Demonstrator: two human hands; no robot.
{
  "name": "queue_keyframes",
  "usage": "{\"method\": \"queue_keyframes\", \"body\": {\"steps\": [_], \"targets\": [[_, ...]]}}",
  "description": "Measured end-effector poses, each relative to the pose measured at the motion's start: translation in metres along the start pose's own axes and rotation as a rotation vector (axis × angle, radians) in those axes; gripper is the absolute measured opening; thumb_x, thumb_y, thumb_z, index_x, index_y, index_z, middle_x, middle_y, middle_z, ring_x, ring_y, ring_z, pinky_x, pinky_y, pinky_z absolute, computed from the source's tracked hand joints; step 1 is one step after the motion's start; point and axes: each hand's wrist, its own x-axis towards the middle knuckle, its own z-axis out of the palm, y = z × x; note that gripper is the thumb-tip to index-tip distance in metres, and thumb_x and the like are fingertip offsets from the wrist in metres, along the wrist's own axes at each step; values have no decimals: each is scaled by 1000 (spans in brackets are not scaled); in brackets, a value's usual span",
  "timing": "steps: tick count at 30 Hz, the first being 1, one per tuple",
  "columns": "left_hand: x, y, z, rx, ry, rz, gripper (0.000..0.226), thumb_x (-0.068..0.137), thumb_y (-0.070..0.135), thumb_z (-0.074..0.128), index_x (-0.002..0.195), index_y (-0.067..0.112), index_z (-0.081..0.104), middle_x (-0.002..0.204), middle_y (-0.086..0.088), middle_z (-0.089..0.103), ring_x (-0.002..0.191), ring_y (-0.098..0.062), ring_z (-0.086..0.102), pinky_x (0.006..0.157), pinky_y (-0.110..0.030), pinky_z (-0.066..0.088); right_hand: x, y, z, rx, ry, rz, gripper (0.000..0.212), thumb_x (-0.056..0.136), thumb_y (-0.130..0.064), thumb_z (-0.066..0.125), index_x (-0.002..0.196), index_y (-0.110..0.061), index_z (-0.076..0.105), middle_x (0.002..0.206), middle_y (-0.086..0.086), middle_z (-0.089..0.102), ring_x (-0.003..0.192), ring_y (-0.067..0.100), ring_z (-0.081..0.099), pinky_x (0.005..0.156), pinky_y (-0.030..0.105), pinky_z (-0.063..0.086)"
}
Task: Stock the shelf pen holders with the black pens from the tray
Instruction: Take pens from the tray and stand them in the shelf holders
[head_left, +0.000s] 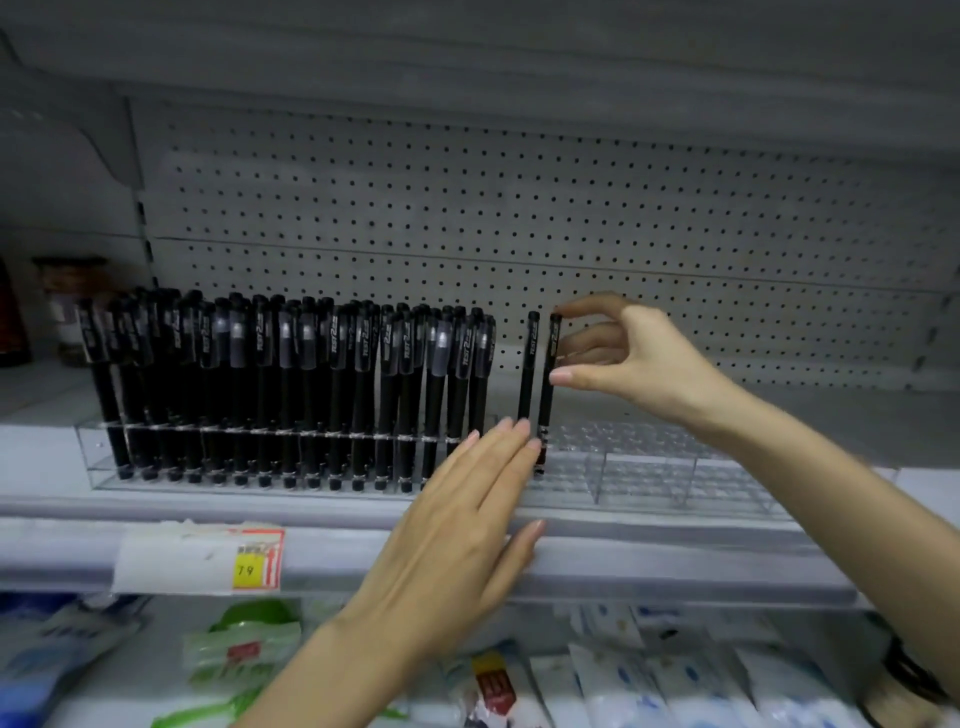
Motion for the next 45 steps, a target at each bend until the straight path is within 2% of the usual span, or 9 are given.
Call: {"method": "queue_keyframes", "body": {"steps": [4,8,12,16,22,27,37,41,45], "targets": [[-24,8,-17,-83,-8,8,55,100,33,38,147,5,34,155,-9,29,145,-15,20,119,-31,13,-35,-6,12,-72,180,-82,47,77,-24,76,117,-24,51,106,-6,61,96,6,60,85,23,51],[-95,16,-32,-227,-52,-215,57,100,41,35,150,15,29,158,4,21,145,-5,14,117,-23,12,-95,-14,47,-41,232,-239,35,83,-19,73,112,-22,53,102,-3,58,91,12,57,79,25,51],[-186,31,-36,-346,-59,-619,54,98,46,37,149,28,32,154,24,20,141,6,16,112,-10,12,-160,-15,118,183,44,-208,30,83,-17,72,108,-24,57,100,-5,59,88,7,59,78,18,49],[-260,44,-28,-330,-226,-861,61,95,54,34,150,34,17,152,29,7,140,12,6,118,-26,14,-213,10,210,184,-302,52,30,84,-26,70,113,-24,61,99,-19,52,96,0,53,83,16,44],[-303,49,-17,-321,-364,-926,61,95,63,26,144,37,-1,153,24,-2,138,15,-5,110,-6,-1,-244,68,283,-179,-411,214,48,93,-32,58,136,-15,48,136,-1,48,132,15,36,107,23,27],[-311,45,-10,-325,-334,-980,69,85,66,21,145,40,1,153,28,-1,138,17,-3,96,8,2,-234,99,290,-237,-322,229,38,92,-23,61,128,-10,59,124,3,60,118,20,48,96,20,32],[-317,45,-8,-394,-284,-1004,63,89,58,27,146,38,9,155,23,10,140,14,5,103,3,6,-235,121,310,-300,-300,165,23,79,-14,74,100,-7,71,96,4,65,95,23,50,86,31,42],[-316,46,-10,-430,-268,-993,53,99,49,35,145,42,9,155,25,11,139,15,5,103,3,6,-236,119,307,-423,-302,70,16,87,-22,65,100,-13,66,101,-1,61,100,20,47,77,28,23],[-312,46,-14,-426,-281,-981,58,97,54,32,145,43,1,158,21,8,141,12,1,113,-9,7,-239,107,296,-476,-329,3,14,94,-28,56,103,-17,56,105,-3,62,99,19,49,82,31,32]]}}
